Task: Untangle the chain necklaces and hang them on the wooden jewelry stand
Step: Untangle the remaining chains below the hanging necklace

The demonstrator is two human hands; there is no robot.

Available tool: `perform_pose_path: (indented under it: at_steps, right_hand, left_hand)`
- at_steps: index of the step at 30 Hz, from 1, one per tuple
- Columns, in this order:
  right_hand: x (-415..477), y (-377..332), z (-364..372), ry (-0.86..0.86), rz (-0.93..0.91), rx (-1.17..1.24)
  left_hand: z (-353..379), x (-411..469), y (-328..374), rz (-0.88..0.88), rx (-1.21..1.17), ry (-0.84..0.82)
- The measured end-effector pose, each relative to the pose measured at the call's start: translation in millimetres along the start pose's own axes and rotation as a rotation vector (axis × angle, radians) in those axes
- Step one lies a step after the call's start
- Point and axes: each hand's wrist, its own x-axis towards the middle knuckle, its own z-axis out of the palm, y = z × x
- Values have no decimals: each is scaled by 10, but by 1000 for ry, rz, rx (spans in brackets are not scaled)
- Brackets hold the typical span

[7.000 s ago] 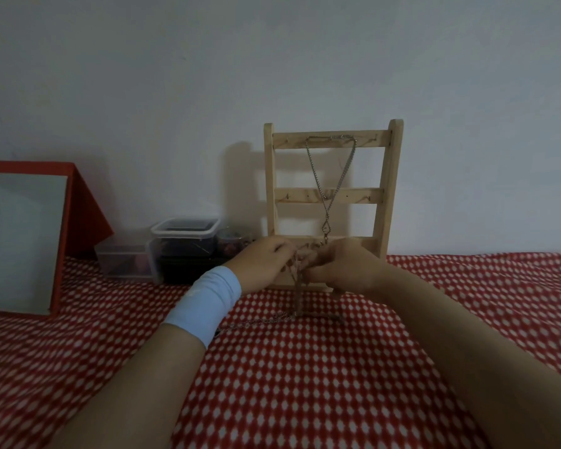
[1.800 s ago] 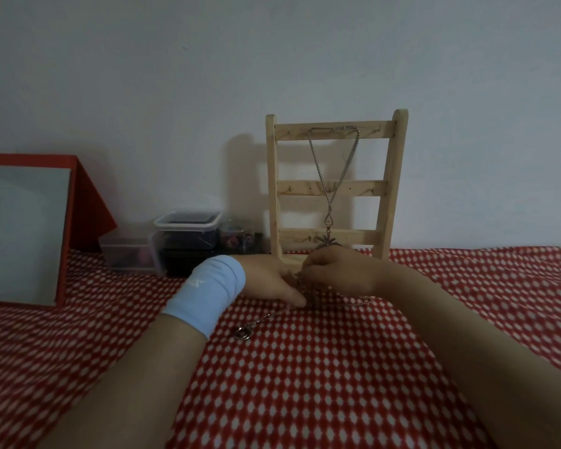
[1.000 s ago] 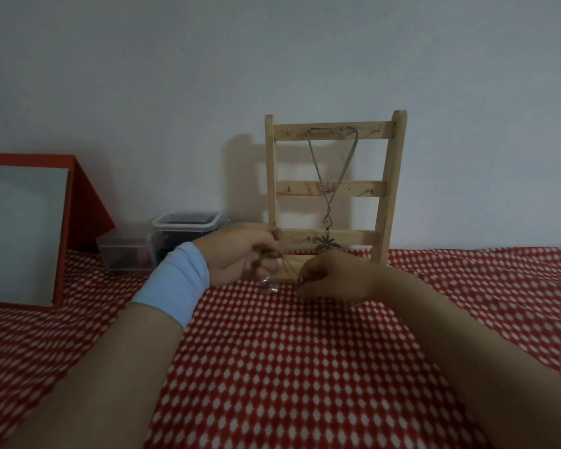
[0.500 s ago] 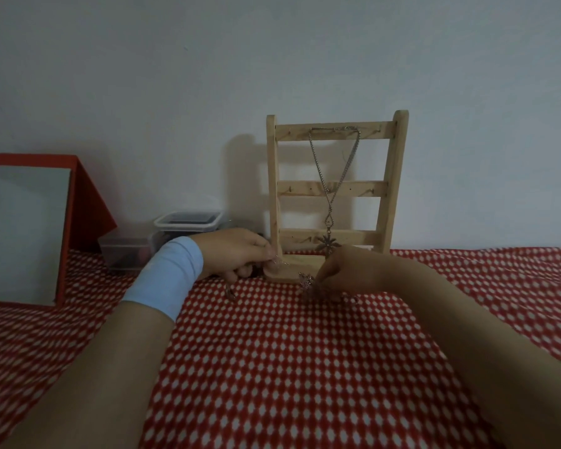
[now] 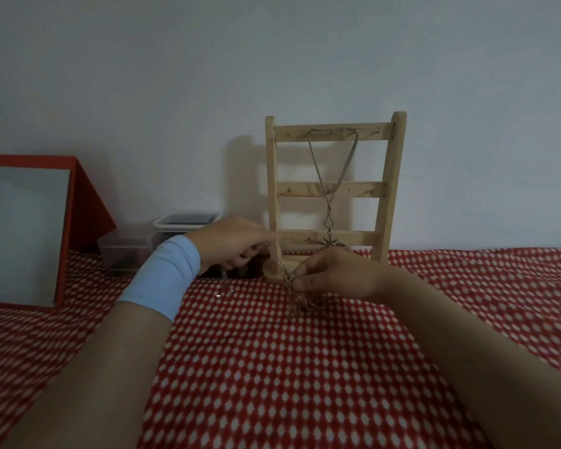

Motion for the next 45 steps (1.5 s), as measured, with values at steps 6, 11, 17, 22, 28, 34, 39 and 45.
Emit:
perform_pose_path:
  at_steps: [6,11,17,22,28,34,39,45]
  right_hand:
    - [-12,24,-41,150,7,-119]
    - [-6,-45,12,258,-92,-169]
    - [-17,-162,84,370,-159,-121]
    - [-19,-201,46,379,-46,275]
    - [11,-140,41,298,90,369]
    - [-30,-83,-35,196,26,471]
    - [-37,-63,-96,174,-9,517]
    - [-29,-154,-67,313,-74,360]
  left_hand:
    - [-169,25,-214,-227,374,-52]
    - [-88,-3,-198,-252,507,-199]
    - [226,45,-46,56,149,-161]
    - [256,78,-69,172,12,-99]
    - [272,88,-39,206,-116,-66]
    - [356,146,-96,114,-447,-80]
    - [386,137,-102,92,-712,-189]
    - [413,152,-69,97,-789,-143]
